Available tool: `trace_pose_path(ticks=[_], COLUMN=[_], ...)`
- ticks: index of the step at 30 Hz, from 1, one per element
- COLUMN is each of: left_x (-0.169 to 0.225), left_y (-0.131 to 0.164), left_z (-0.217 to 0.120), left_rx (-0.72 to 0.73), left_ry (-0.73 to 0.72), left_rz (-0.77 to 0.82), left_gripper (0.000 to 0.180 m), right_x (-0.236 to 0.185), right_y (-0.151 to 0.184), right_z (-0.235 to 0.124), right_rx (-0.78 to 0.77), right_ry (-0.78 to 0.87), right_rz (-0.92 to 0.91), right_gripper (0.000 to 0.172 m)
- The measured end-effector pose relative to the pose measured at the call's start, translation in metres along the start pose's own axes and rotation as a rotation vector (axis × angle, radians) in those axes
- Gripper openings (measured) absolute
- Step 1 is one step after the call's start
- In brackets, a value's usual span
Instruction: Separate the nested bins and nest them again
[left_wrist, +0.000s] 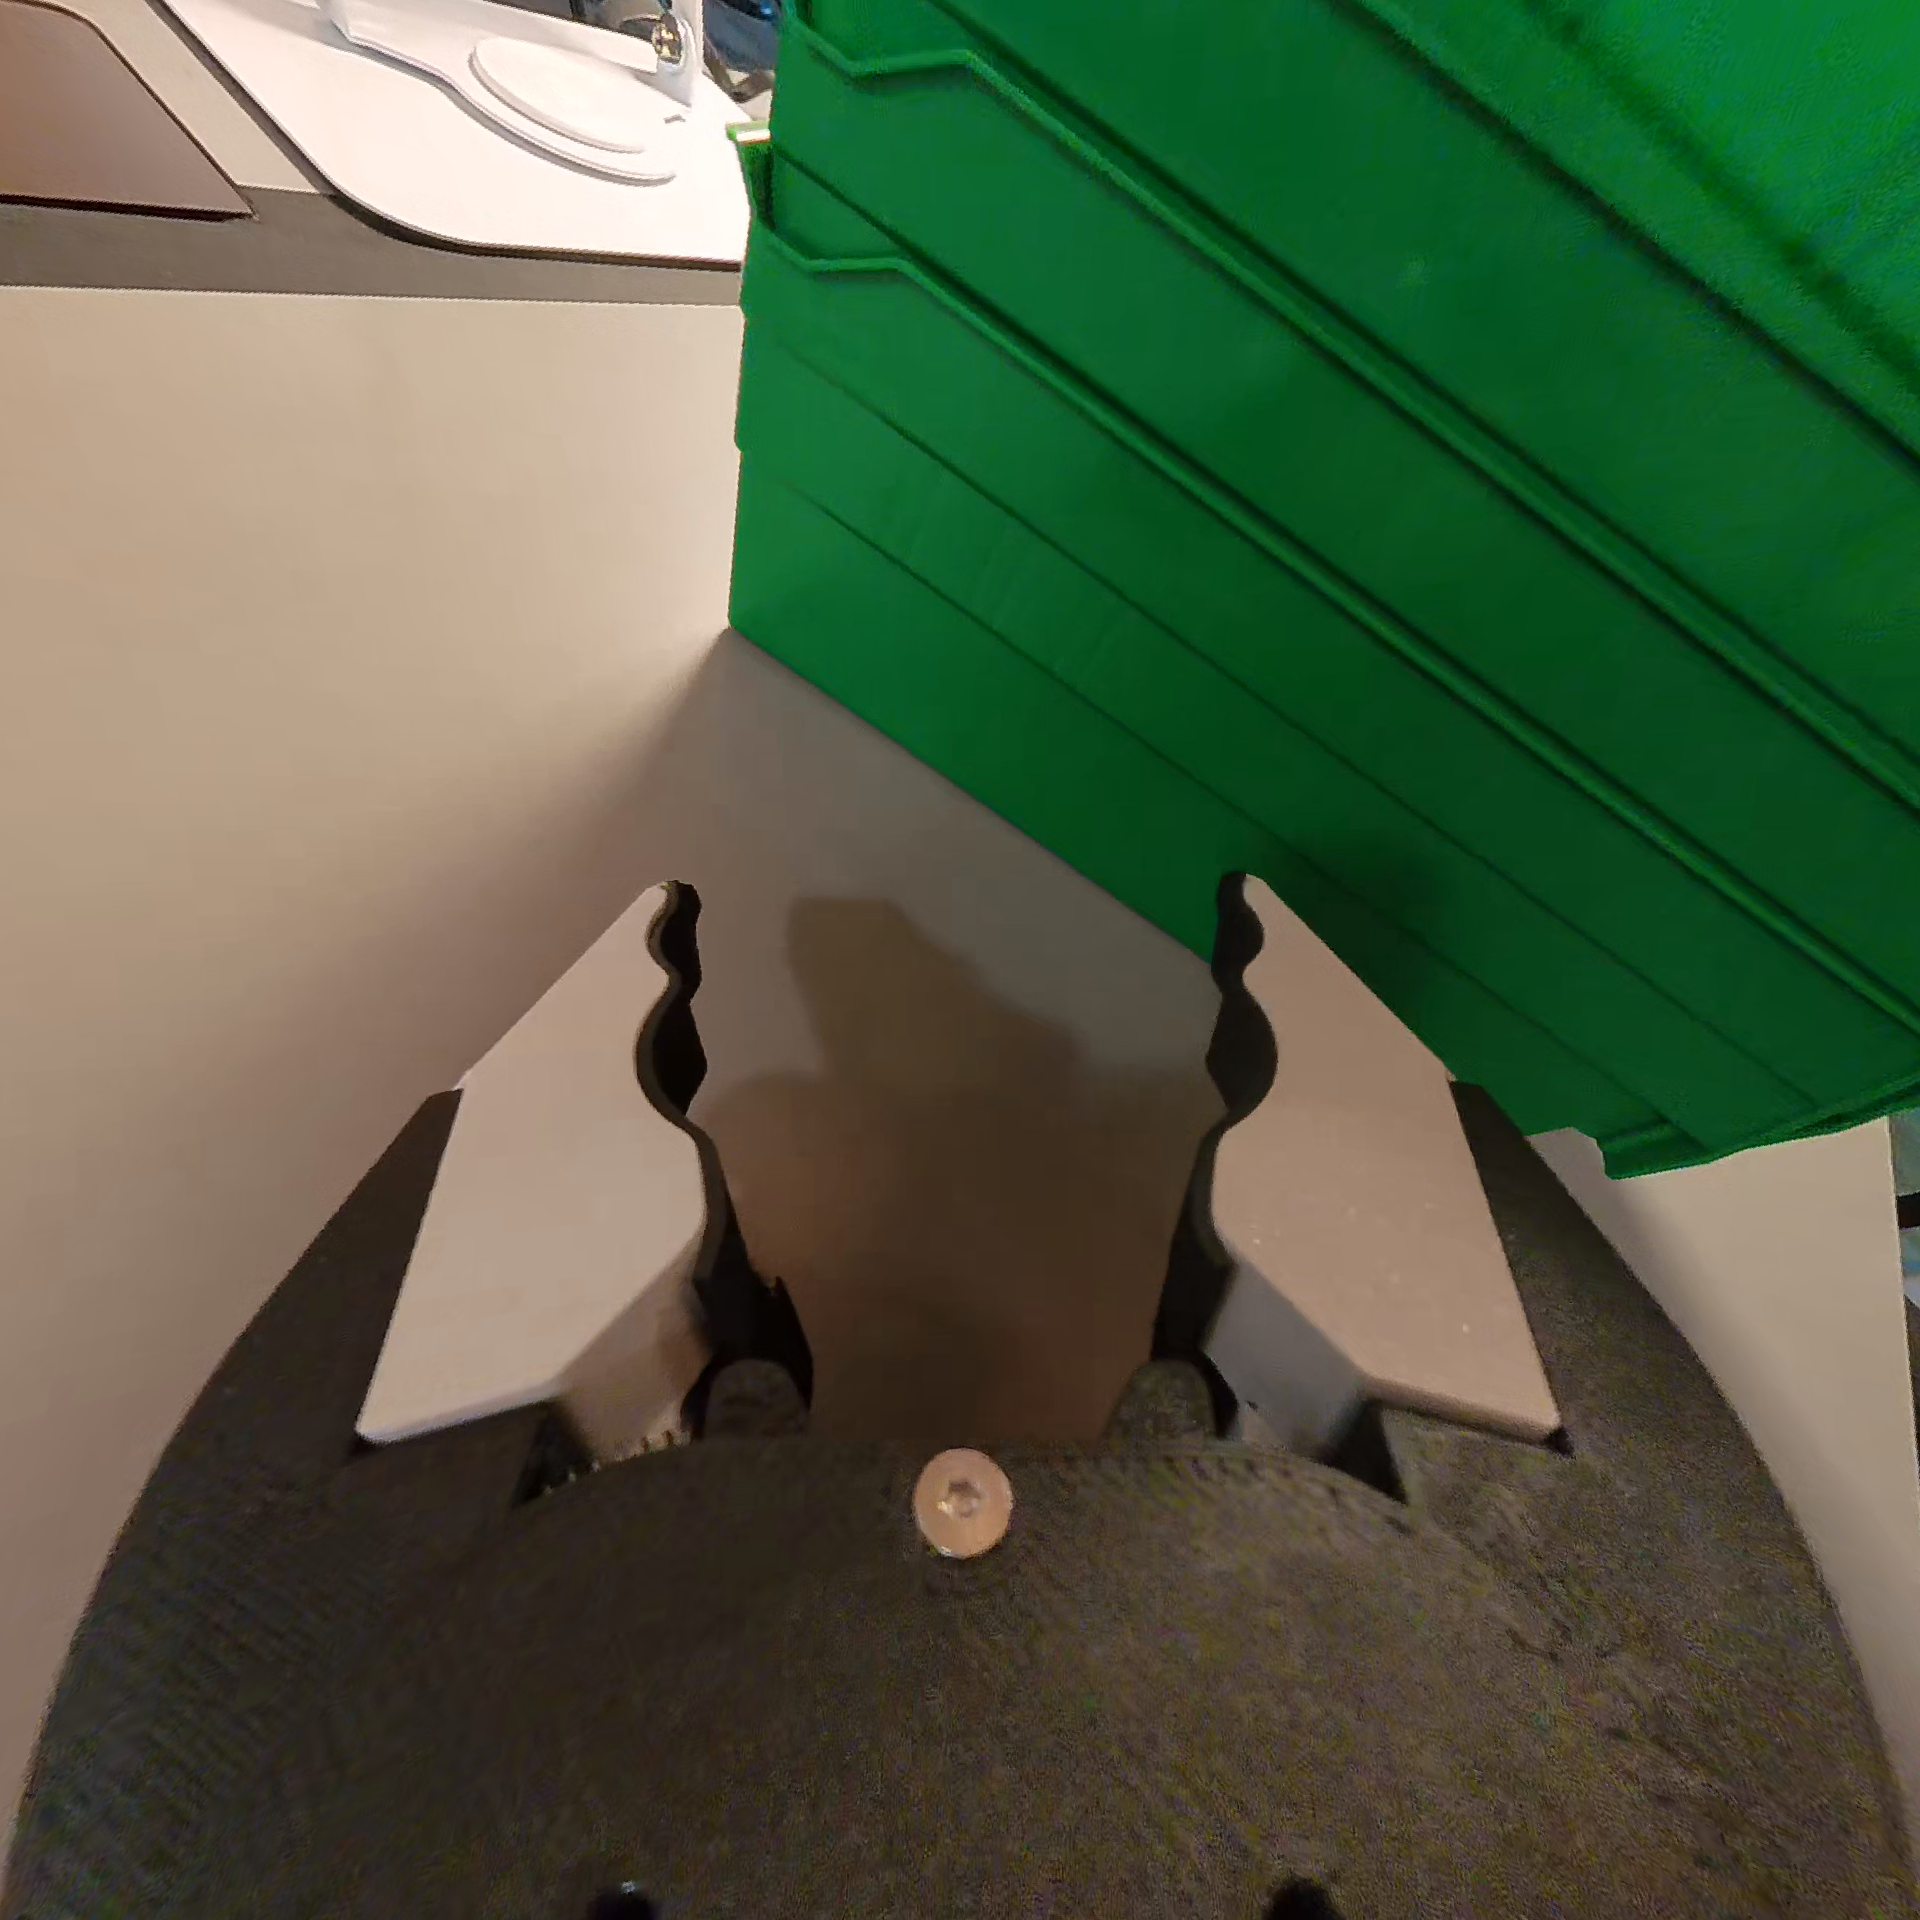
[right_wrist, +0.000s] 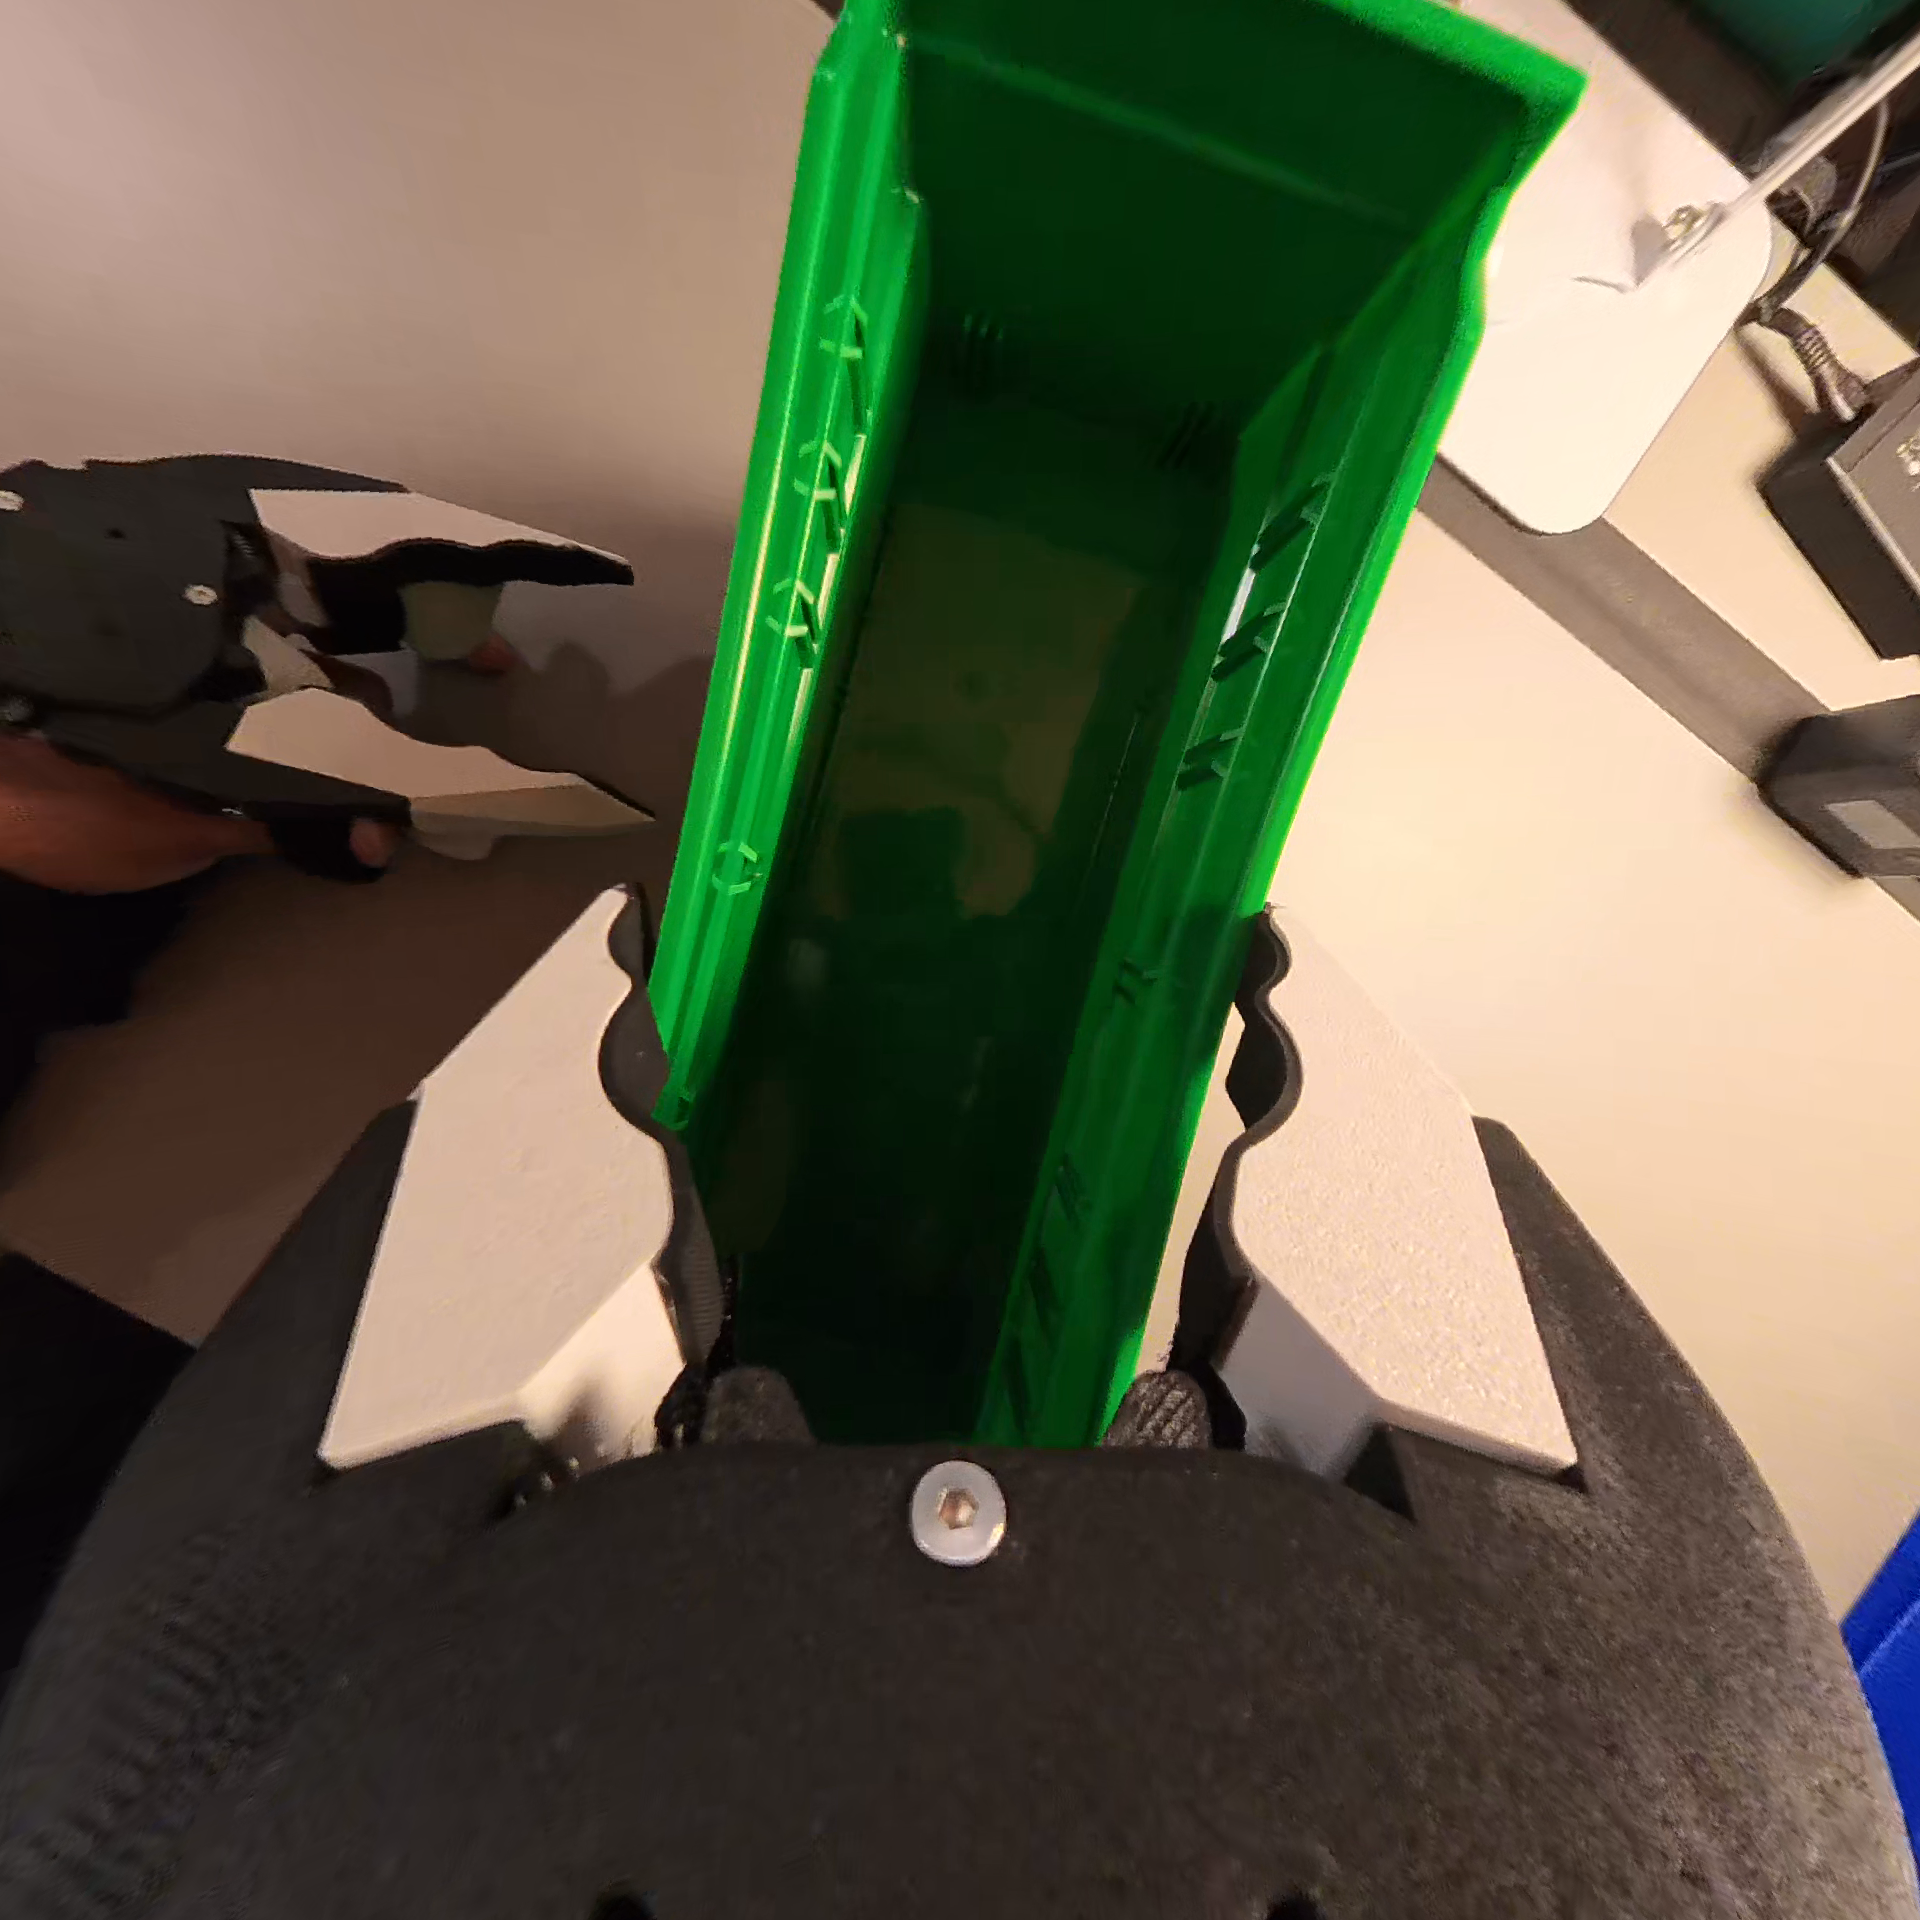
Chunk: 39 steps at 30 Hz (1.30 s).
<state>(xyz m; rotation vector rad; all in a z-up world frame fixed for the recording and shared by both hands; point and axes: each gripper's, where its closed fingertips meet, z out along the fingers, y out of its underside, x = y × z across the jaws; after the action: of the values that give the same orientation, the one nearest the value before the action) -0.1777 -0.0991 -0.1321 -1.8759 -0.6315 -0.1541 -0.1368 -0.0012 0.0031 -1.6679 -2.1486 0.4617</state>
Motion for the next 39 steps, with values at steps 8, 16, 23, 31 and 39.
trace_pose_path(ticks=[8, 16, 23, 31, 39], left_x=[0.001, 0.008, 0.016, 0.019, 0.022], left_y=[0.001, 0.003, 0.005, 0.002, 0.001], left_z=[0.000, 0.000, 0.000, -0.003, -0.005], left_rx=[-0.004, -0.016, -0.019, -0.003, 0.004], left_ry=[0.006, 0.034, 0.063, 0.110, 0.160], left_rz=[0.003, 0.026, 0.066, 0.041, 0.017], left_gripper=[0.099, 0.102, 0.107, 0.107, 0.106], right_x=[0.000, -0.013, 0.005, 0.039, -0.013], right_y=[0.008, 0.005, 0.035, 0.149, 0.176], right_z=[0.025, 0.005, -0.065, -0.034, 0.013], right_rx=[-0.020, 0.092, 0.444, 0.761, 0.739], right_ry=[-0.051, -0.145, -0.318, -0.490, -0.573], right_rz=[0.026, 0.014, 0.082, 0.288, 0.194], right_gripper=[0.118, 0.135, 0.133, 0.130, 0.112])
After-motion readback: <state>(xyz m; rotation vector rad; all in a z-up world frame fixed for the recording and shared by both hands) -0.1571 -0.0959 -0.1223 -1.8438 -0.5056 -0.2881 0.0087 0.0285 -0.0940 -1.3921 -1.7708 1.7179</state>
